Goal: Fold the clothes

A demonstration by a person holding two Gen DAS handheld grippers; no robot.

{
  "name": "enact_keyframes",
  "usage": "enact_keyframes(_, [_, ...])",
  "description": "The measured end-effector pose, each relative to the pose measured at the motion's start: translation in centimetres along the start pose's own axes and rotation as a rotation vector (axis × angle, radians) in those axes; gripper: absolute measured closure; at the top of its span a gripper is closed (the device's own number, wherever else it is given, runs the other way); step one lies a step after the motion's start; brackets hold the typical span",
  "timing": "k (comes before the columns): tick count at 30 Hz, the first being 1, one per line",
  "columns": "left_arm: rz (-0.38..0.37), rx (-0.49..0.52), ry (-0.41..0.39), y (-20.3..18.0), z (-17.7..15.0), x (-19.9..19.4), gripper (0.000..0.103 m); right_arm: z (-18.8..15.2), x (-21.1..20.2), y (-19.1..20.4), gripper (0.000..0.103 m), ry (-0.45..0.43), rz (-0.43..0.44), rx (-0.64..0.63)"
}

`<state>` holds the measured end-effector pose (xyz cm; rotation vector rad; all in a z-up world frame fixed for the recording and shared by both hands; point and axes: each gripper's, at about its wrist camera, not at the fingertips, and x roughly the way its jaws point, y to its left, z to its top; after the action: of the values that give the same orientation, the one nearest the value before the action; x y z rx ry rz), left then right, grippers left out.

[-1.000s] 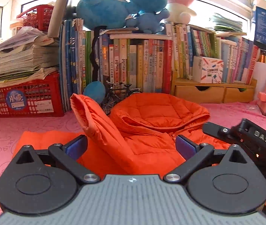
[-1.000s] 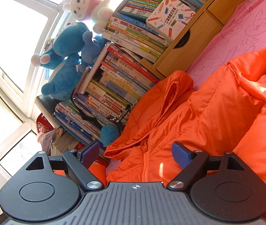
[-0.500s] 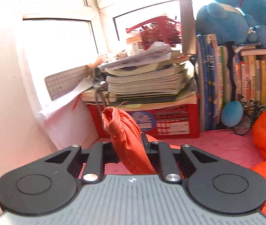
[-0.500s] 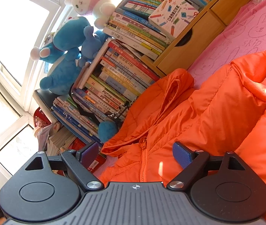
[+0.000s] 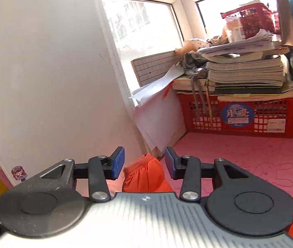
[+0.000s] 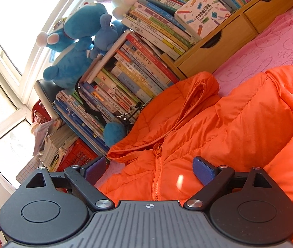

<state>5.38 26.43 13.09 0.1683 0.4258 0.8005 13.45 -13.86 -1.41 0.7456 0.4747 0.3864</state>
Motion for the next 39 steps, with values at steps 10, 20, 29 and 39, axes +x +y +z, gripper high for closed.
enact_keyframes(10, [-0.562,0.203,-0.034,-15.3,-6.5,-7.6,0.047,0.1,0.1,0.3,0.010,0.007,-0.003,-0.012])
enact_keyframes(20, [-0.259,0.198,0.156,-15.6,-7.8,0.5,0.031,0.0,0.2,0.4,0.010,0.019,-0.005,-0.024])
enact_keyframes(29, [-0.445,0.084,0.084,-15.7,-6.0,-5.4,0.037,0.0,0.1,1.1,0.011,0.041,-0.021,-0.072])
enact_keyframes(39, [-0.392,0.193,0.142,-18.2,-9.1,-4.3,0.031,-1.8,-3.8,4.3,0.015,0.115,-0.411,-1.014])
